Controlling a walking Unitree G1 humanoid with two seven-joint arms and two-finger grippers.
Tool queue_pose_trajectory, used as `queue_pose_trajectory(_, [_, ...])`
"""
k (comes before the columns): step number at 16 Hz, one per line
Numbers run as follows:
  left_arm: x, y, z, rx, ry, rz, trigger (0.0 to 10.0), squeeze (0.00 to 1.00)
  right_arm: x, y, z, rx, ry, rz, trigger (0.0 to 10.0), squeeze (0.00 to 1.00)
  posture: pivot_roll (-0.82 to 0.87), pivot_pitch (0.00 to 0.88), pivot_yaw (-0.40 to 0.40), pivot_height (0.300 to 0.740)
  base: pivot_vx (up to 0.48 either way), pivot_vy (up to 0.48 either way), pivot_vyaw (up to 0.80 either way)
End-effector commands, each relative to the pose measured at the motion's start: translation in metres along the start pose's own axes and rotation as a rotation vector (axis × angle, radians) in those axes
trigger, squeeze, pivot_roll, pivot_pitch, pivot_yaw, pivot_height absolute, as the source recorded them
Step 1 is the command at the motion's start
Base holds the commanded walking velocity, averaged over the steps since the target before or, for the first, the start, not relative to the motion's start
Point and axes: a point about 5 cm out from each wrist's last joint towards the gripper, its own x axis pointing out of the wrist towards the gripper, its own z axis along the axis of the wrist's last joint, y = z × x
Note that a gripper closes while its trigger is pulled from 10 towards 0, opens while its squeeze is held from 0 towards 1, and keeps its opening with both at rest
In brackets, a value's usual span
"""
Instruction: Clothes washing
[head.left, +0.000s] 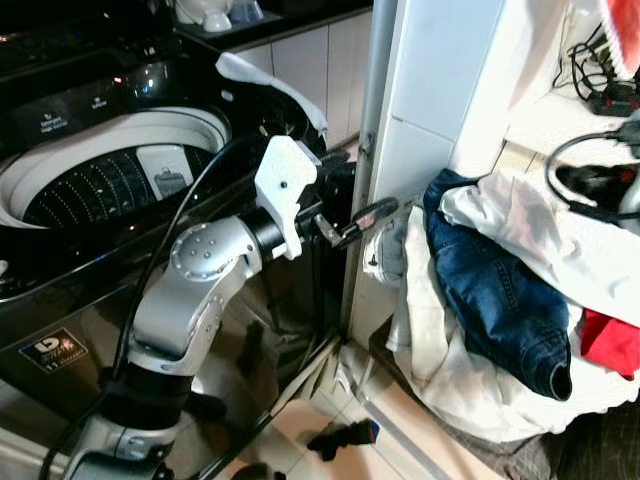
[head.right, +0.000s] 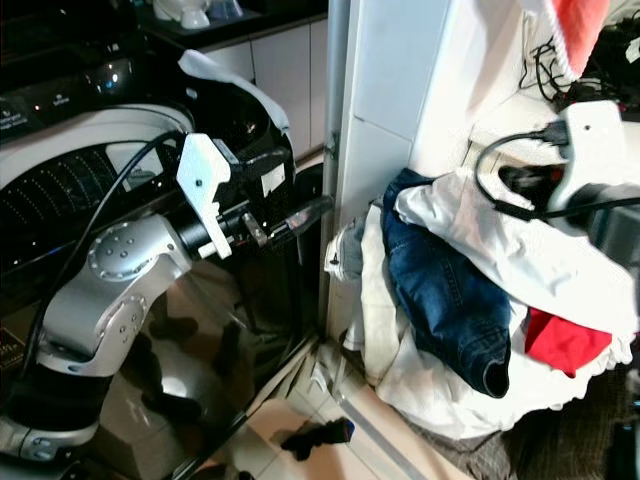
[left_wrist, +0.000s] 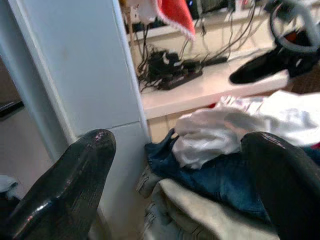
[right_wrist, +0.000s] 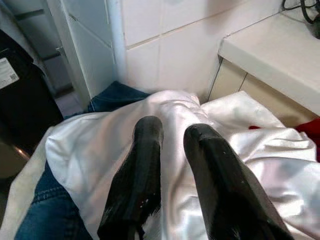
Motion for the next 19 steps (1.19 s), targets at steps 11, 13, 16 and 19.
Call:
queue_pose_trajectory(11, [-0.003,-0.01,-0.01,0.013,0.082,-0.099,10.0,0.0,0.018,0.0,-0.019,0.088,-0.01,0.071,10.0,1.0,-0.02,0.0,0.025,0.74,0.0,0.0,0.0])
queue_pose_trajectory(13, [-0.002,-0.011,-0.01,0.004,0.083,-0.11,10.0,0.0,0.022,0.001,-0.025,0.082,0.012,0.062,10.0,1.0,-0.02,0.0,0.027,0.74,0.0,0.0,0.0])
queue_pose_trajectory(16, [-0.003,-0.017,-0.011,-0.01,0.091,-0.164,10.0,0.0,0.032,-0.004,-0.046,0.014,0.124,-0.042,10.0,0.0,-0.02,0.0,0.032,0.74,0.0,0.0,0.0])
queue_pose_trajectory(19, [-0.004,-0.02,-0.012,-0.012,0.109,-0.185,10.0,0.0,0.038,0.002,-0.065,0.049,0.186,0.002,10.0,0.0,-0.01,0.0,0.025,0.74,0.0,0.0,0.0])
